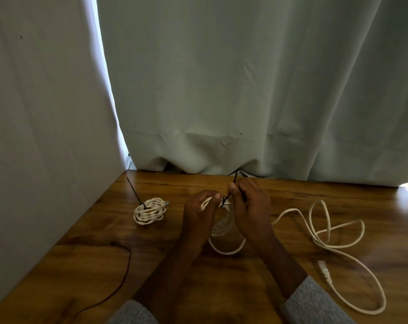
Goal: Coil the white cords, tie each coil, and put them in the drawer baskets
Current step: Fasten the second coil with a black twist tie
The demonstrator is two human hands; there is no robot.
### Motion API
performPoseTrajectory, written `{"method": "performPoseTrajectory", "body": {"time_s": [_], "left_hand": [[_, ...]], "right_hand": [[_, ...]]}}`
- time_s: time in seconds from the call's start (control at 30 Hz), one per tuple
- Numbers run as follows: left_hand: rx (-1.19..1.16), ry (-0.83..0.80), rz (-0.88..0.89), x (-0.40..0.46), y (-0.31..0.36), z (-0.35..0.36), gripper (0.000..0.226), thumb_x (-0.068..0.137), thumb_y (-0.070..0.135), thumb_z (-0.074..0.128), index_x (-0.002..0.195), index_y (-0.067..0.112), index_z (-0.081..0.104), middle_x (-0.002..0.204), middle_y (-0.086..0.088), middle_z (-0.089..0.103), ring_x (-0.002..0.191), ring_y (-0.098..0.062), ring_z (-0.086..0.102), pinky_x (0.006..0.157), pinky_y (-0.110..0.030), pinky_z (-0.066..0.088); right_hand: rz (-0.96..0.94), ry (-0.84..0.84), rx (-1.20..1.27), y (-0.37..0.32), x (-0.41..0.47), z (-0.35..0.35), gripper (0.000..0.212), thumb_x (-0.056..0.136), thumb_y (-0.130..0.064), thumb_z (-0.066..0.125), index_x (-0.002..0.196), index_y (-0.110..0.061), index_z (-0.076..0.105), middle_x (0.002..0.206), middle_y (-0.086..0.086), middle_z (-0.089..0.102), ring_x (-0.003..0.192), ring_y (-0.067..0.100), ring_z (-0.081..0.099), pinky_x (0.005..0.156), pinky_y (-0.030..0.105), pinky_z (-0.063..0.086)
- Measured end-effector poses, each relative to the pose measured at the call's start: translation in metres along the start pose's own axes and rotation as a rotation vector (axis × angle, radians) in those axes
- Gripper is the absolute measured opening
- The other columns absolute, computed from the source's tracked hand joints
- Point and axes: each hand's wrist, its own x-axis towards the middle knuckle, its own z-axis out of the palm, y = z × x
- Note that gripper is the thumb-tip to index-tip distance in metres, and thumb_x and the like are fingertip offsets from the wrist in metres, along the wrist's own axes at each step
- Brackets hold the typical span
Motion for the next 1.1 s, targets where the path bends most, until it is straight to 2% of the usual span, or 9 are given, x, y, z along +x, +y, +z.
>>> {"method": "performPoseTrajectory", "body": {"time_s": [0.07,0.17,0.27,0.37,0.43,0.57,0.8,1.0,1.1], "left_hand": [[0.022,-0.100,0.054,-0.002,0.001,0.000,0.015,0.097,0.014,0.061,0.093,0.008,0.074,0.082,-0.003,0.074,0.077,-0.015,0.070,0.067,-0.029,0.056],[0.025,-0.222,0.010,-0.008,0.006,0.001,0.016,0.098,0.011,0.057,0.096,0.011,0.073,0.065,0.011,0.067,0.054,0.003,0.058,0.054,-0.011,0.042],[0.035,-0.276,-0.047,-0.007,0.007,-0.005,0.017,0.099,0.014,0.056,0.097,0.011,0.073,0.058,0.006,0.062,0.050,-0.002,0.054,0.050,-0.019,0.042],[0.075,-0.251,0.017,0.001,0.010,-0.016,0.016,0.097,0.014,0.060,0.094,0.015,0.076,0.083,-0.007,0.072,0.077,-0.021,0.067,0.067,-0.029,0.053],[0.117,-0.253,0.072,0.006,0.014,-0.021,0.016,0.093,0.011,0.064,0.094,0.021,0.076,0.093,-0.002,0.072,0.091,-0.013,0.068,0.075,-0.022,0.053],[0.104,-0.327,0.072,0.011,0.018,-0.025,0.017,0.088,-0.002,0.067,0.102,0.006,0.074,0.092,0.001,0.075,0.084,-0.008,0.071,0.073,-0.019,0.053],[0.210,-0.343,0.194,0.009,0.021,-0.023,0.015,0.085,-0.001,0.070,0.088,0.011,0.078,0.085,0.008,0.077,0.084,-0.005,0.072,0.073,-0.015,0.051],[0.142,-0.277,0.159,0.007,0.024,-0.019,0.007,0.086,-0.002,0.071,0.091,0.001,0.074,0.084,-0.006,0.073,0.062,-0.006,0.066,0.056,-0.020,0.051],[0.168,-0.286,0.187,0.008,0.021,-0.021,0.006,0.083,-0.001,0.074,0.088,0.002,0.075,0.083,-0.004,0.075,0.070,-0.008,0.069,0.063,-0.018,0.052]], "right_hand": [[0.087,0.054,0.039,0.003,0.003,-0.005,0.030,0.099,-0.019,0.054,0.072,-0.008,0.062,0.067,-0.004,0.057,0.068,0.005,0.054,0.064,0.009,0.036],[0.257,0.066,0.105,0.008,0.005,-0.008,0.029,0.101,-0.017,0.058,0.074,-0.009,0.066,0.068,-0.001,0.062,0.066,0.005,0.057,0.062,0.012,0.041],[0.346,0.012,0.193,0.009,0.006,-0.006,0.031,0.101,-0.019,0.058,0.074,-0.008,0.066,0.064,-0.005,0.060,0.062,0.004,0.055,0.060,0.017,0.043],[0.382,-0.054,0.416,-0.002,0.003,-0.001,0.034,0.103,-0.018,0.056,0.076,0.002,0.063,0.057,-0.002,0.054,0.054,0.008,0.049,0.054,0.020,0.042],[0.395,-0.062,0.503,-0.008,0.001,0.001,0.033,0.103,-0.016,0.054,0.076,0.003,0.062,0.057,-0.002,0.054,0.053,0.008,0.049,0.052,0.020,0.042],[0.307,-0.027,0.377,-0.006,0.002,0.001,0.030,0.102,-0.014,0.057,0.074,-0.010,0.066,0.059,-0.009,0.059,0.058,0.004,0.055,0.058,0.020,0.043],[0.152,-0.044,0.219,0.000,0.000,0.008,0.033,0.098,-0.033,0.054,0.072,-0.015,0.062,0.067,-0.003,0.059,0.064,0.013,0.058,0.060,0.033,0.048],[0.083,0.039,0.185,-0.005,0.000,0.007,0.030,0.100,-0.022,0.054,0.071,-0.013,0.056,0.065,-0.008,0.051,0.061,0.003,0.048,0.059,0.017,0.038],[0.081,0.028,0.178,-0.006,-0.002,0.007,0.028,0.100,-0.025,0.052,0.072,-0.019,0.052,0.064,-0.011,0.048,0.060,0.002,0.047,0.059,0.015,0.036]]}}
